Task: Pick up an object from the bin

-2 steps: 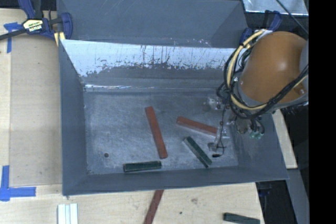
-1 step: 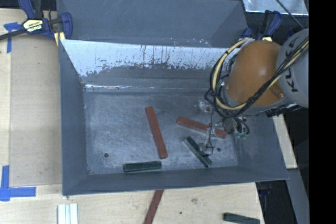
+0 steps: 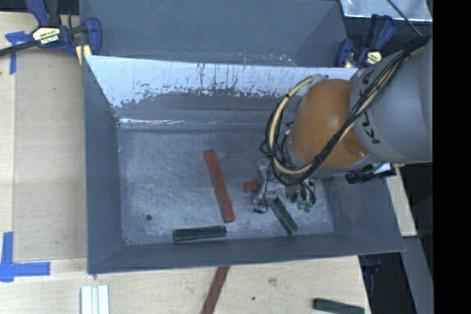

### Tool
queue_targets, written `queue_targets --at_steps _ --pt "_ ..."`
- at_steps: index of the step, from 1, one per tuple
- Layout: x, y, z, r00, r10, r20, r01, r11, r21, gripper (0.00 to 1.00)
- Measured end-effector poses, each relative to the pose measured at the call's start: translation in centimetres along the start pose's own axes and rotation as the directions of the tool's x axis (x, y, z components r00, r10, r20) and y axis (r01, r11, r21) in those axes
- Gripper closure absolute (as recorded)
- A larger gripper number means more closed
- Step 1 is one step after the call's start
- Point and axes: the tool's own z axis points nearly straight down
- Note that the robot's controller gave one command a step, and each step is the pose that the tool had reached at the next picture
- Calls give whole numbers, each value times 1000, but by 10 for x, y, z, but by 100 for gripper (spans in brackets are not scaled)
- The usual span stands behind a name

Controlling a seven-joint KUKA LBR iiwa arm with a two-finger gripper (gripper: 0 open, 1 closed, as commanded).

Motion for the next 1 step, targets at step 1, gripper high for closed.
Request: queue_targets --at_steps 1 --pt "0 0 0 1000 0 0 0 1000 0 100"
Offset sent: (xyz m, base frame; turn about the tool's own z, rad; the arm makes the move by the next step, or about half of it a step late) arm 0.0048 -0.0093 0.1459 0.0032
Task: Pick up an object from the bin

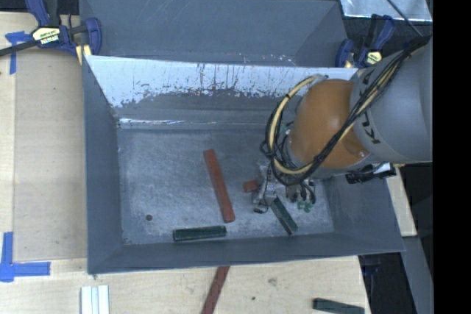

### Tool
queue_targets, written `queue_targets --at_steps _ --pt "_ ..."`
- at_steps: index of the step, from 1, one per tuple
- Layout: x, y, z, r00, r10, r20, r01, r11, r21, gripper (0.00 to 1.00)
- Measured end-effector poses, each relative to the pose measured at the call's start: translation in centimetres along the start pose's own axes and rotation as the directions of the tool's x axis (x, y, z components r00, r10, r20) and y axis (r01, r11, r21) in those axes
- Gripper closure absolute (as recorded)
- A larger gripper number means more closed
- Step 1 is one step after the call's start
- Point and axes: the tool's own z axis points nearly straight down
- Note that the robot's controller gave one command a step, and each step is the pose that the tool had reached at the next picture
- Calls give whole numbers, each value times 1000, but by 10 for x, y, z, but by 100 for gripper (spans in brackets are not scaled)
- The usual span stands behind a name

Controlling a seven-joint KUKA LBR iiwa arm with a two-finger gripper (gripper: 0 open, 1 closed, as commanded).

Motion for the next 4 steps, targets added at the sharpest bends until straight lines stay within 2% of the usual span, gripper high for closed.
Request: queue_targets --at_steps 1,2,3,4 --pt "3 -3 -41 1000 0 -29 0 1000 2 100" --pt "-32 5 5 1000 -2 -22 2 1000 2 0" --pt "-33 6 5 1000 -3 -19 3 1000 1 100" --pt "-34 6 5 1000 -3 -19 3 1000 1 100"
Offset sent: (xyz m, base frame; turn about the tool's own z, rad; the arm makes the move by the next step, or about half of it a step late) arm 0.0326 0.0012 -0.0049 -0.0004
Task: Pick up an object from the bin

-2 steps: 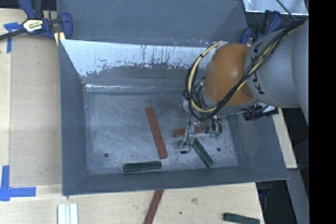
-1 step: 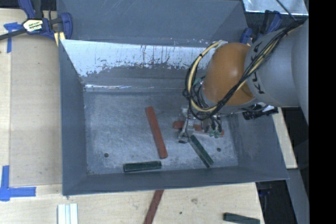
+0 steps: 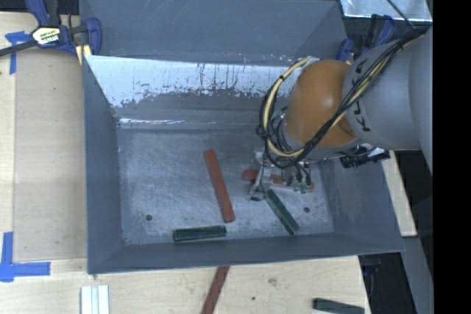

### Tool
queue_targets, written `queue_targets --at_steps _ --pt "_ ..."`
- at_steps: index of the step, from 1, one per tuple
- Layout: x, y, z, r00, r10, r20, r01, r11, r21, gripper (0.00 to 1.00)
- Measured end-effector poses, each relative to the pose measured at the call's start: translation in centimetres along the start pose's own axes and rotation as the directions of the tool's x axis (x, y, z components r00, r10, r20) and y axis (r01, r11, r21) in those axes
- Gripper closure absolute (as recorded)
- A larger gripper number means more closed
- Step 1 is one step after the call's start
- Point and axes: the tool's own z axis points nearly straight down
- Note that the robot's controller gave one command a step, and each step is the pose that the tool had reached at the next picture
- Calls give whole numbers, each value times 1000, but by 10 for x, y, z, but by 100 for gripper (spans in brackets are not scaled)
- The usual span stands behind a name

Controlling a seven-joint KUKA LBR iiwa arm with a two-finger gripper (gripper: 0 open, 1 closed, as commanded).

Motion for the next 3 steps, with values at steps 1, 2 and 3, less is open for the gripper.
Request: queue_targets --at_steps 1,2,3 --pt "23 -2 -142 999 37 -2 -37 999 0 100" --pt "24 -2 -142 999 36 -3 -36 999 1 100" --pt "11 -11 -86 994 112 -4 -112 994 1 0"
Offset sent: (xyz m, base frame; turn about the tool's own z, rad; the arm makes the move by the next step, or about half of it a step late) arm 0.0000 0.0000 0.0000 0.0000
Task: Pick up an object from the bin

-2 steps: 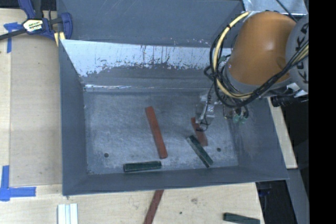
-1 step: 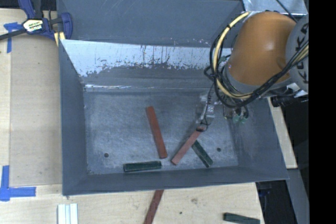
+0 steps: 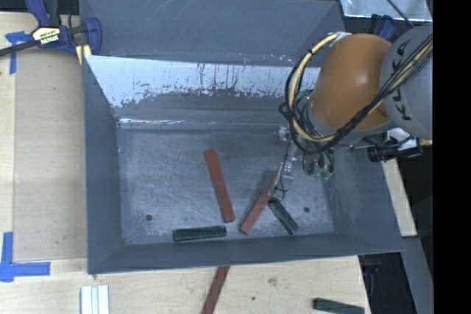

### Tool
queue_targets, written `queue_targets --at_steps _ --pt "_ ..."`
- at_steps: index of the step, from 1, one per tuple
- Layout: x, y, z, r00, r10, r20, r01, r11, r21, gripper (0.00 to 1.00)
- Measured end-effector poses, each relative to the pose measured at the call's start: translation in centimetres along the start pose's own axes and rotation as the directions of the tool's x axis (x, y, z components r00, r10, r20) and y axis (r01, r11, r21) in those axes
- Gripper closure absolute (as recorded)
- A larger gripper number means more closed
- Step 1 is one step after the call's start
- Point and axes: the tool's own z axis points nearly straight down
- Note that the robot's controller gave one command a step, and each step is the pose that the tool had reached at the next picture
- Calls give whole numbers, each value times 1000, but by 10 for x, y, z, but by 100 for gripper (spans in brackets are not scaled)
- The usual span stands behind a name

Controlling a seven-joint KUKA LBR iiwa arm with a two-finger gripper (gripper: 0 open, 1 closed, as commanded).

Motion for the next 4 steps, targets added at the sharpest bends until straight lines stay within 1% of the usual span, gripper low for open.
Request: queue_targets --at_steps 1,2,3,4 --pt "0 0 -1 1000 0 2 0 1000 0 0" --pt "21 5 37 999 -49 9 49 999 -1 0" --pt "33 13 77 963 -271 -3 271 963 0 0" --pt "6 0 84 936 -351 3 351 936 0 100"
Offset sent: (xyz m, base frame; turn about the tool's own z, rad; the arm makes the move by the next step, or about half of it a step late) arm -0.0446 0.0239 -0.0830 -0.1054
